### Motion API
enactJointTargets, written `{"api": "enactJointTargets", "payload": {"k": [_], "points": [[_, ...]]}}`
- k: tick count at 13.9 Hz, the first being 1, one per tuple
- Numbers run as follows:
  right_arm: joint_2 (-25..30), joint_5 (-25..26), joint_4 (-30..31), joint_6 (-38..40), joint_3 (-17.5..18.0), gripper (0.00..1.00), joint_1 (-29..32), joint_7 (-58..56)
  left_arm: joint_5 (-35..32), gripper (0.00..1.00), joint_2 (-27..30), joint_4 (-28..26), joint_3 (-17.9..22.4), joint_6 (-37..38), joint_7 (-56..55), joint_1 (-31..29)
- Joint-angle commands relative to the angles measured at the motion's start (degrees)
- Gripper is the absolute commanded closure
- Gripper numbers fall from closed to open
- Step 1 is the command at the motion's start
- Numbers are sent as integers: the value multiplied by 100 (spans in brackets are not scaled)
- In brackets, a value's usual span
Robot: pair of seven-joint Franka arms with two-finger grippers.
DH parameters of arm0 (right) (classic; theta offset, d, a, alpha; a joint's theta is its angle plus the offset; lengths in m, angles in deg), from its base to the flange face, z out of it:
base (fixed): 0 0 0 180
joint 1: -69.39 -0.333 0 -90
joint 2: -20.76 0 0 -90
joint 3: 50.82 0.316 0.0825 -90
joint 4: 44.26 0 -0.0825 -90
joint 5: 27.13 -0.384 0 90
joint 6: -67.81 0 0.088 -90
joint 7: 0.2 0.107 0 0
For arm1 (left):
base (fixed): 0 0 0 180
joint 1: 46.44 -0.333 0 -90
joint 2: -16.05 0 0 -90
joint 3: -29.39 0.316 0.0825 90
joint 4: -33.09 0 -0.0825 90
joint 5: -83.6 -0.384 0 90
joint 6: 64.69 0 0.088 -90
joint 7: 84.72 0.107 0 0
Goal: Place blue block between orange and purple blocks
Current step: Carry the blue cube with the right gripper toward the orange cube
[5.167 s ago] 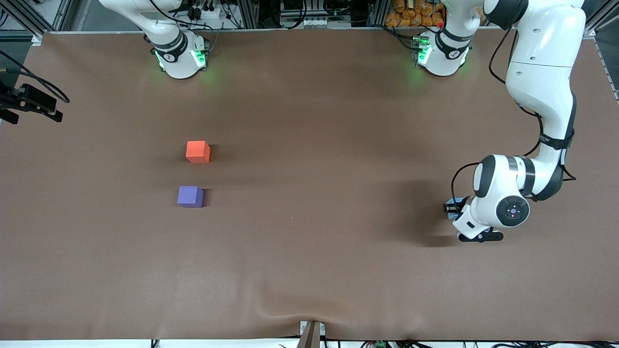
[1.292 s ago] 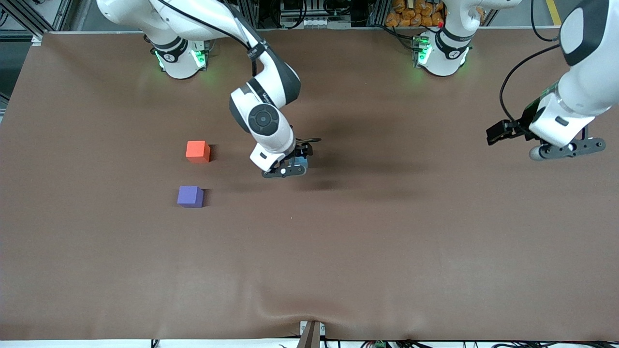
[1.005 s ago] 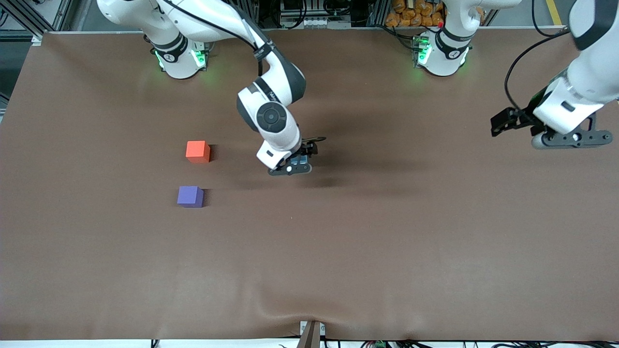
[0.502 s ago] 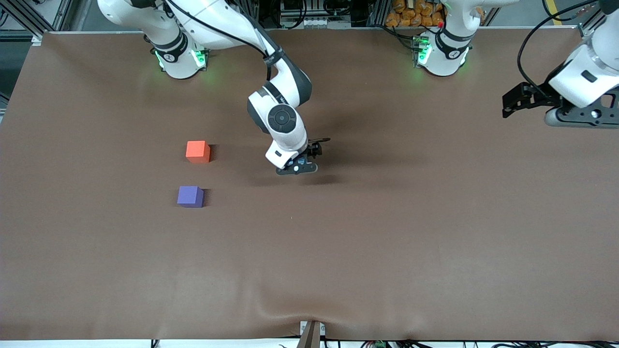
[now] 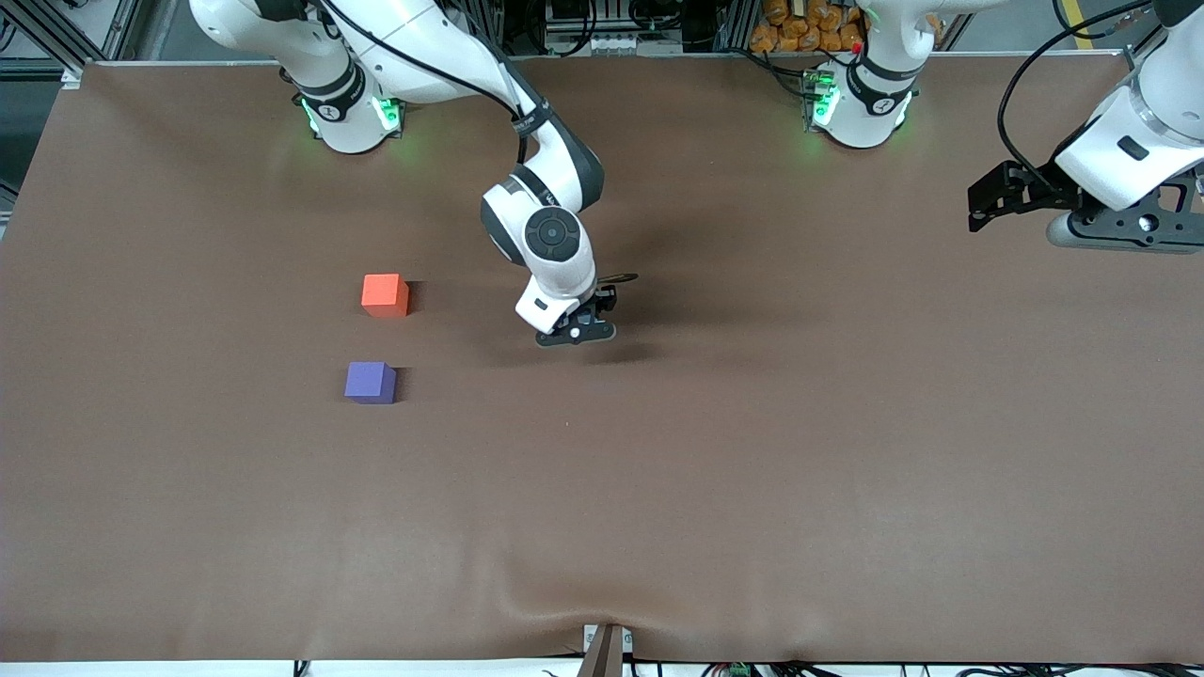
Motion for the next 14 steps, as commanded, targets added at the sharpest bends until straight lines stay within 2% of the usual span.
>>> {"api": "enactJointTargets", "payload": {"k": [1, 4, 7, 9, 12, 14], "points": [[453, 121, 19, 680, 9, 100, 355, 10, -110, 0, -347, 485, 58, 122, -19, 105], [1077, 139, 54, 1445, 9, 100, 944, -122, -136, 0, -428, 610, 251, 210, -19, 324], [1499, 148, 316, 1781, 9, 100, 1612, -1077, -136, 0, -323, 583, 358, 210, -289, 325], [1886, 156, 834, 1729, 0, 100, 1999, -1624, -128, 0, -288, 601, 366, 193, -511, 299], [2195, 209, 1354, 1616, 0, 100, 2308, -1758, -136, 0, -208, 575, 358, 201, -511, 229], [2326, 323, 1827, 1064, 0, 100, 2396, -1784, -136, 0, -182, 574, 349, 219, -406, 228]]}}
